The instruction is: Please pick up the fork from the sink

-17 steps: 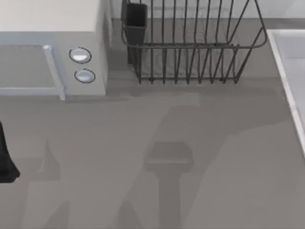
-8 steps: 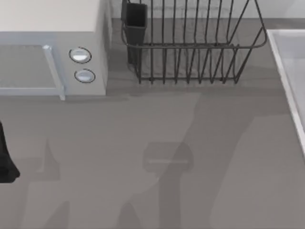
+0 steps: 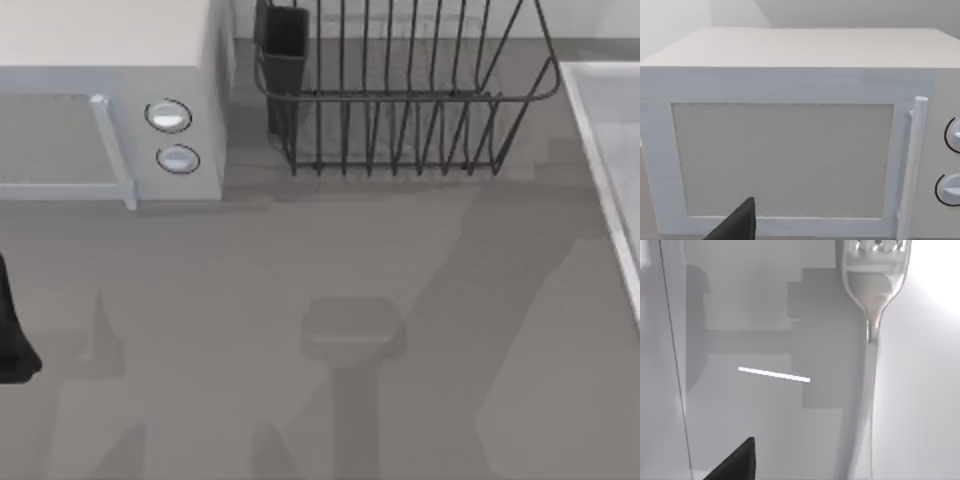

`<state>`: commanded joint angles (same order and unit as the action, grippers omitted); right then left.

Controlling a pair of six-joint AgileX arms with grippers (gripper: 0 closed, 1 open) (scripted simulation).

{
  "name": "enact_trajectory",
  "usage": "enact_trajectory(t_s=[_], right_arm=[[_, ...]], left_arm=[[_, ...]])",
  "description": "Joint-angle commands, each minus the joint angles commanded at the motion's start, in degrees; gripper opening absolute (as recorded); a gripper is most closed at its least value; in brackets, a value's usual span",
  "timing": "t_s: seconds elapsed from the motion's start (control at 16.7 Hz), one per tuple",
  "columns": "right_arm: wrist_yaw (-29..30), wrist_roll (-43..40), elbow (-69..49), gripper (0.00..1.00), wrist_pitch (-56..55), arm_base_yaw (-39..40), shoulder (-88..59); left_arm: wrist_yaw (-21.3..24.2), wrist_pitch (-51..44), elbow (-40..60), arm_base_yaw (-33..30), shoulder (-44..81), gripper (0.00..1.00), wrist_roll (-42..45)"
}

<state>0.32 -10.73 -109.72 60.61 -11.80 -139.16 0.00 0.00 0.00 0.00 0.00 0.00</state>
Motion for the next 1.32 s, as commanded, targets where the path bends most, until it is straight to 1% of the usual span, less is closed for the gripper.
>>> enact_trajectory(t_s=[0.24,0.36,0.66,1.32], right_arm=[[0.06,0.06,5.2,1.0,-11.13,-0.11,-5.27],[0.09,0.08,7.12,1.0,-14.76,-0.16,-7.28],[0.09,0.09,7.86,1.0,-15.96,-0.17,-8.06],[0.09,0.09,7.86,0.17,-15.96,-0.17,-8.06]], left_arm=[[0.0,0.0,0.0,0.0,0.0,1.0,0.0],[0.0,0.0,0.0,0.0,0.0,1.0,0.0],[0.0,0.0,0.0,0.0,0.0,1.0,0.0],[0.0,0.0,0.0,0.0,0.0,1.0,0.0]])
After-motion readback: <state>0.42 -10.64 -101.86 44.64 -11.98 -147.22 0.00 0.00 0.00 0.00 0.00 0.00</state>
